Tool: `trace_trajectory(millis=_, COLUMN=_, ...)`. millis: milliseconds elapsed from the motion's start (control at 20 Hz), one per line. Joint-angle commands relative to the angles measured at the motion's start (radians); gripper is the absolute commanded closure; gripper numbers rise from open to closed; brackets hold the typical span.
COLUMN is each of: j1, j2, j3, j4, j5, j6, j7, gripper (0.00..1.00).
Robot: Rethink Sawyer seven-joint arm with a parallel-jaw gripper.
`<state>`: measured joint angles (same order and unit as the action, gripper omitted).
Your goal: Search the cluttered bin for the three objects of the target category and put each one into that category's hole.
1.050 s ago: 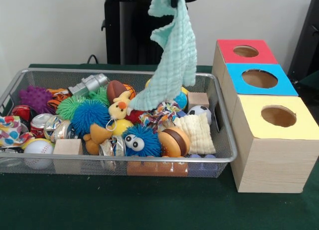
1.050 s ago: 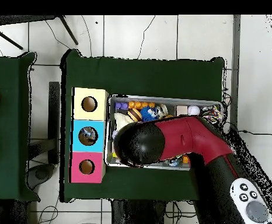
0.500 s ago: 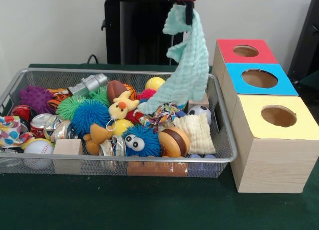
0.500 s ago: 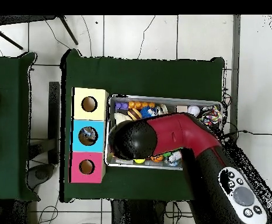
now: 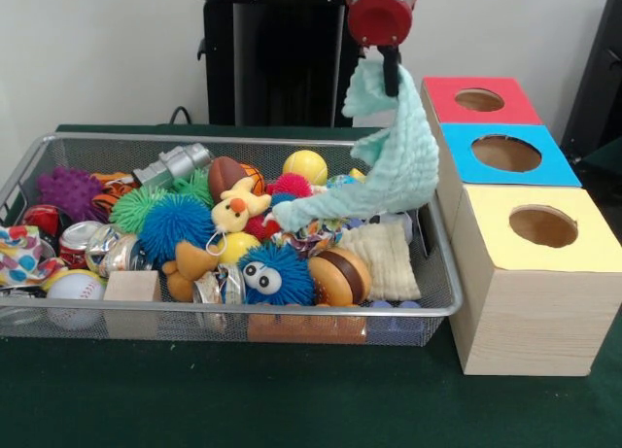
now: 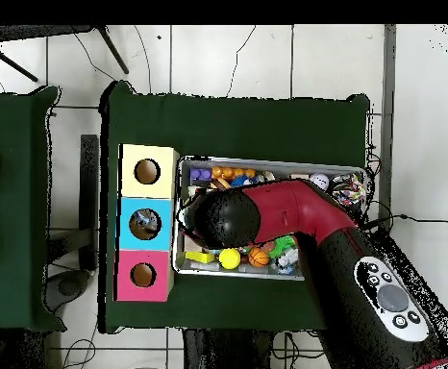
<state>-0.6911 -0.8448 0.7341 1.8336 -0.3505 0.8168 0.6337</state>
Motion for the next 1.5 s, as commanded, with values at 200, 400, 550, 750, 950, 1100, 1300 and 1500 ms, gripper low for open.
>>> trace_trajectory(millis=200, j1=0.001, j2=0.065, j3=-0.092, j4=-0.079, j5=-0.093, j6=-0.072, j7=0.105, gripper=1.00)
trace_trajectory(millis=400, j1=-0.014, j2=0.074, j3=-0.096, j4=-0.080, j5=-0.138, j6=-0.062, j7=0.052, gripper=1.00)
trace_trajectory(millis=550, j1=-0.030, j2=0.086, j3=-0.092, j4=-0.086, j5=-0.181, j6=-0.044, j7=-0.003, gripper=1.00)
trace_trajectory(millis=750, j1=-0.056, j2=0.108, j3=-0.077, j4=-0.072, j5=-0.226, j6=-0.060, j7=-0.040, gripper=1.00)
trace_trajectory(millis=950, j1=-0.070, j2=0.149, j3=-0.064, j4=-0.054, j5=-0.243, j6=-0.128, j7=0.000, gripper=1.00)
trace_trajectory(millis=1100, j1=-0.078, j2=0.162, j3=-0.048, j4=-0.045, j5=-0.236, j6=-0.152, j7=0.035, gripper=0.00)
trace_trajectory(millis=1300, j1=-0.086, j2=0.168, j3=-0.026, j4=-0.038, j5=-0.217, j6=-0.178, j7=0.050, gripper=0.00)
trace_trajectory(millis=1500, j1=-0.093, j2=0.112, j3=-0.014, j4=-0.053, j5=-0.162, j6=-0.100, j7=0.046, gripper=0.00)
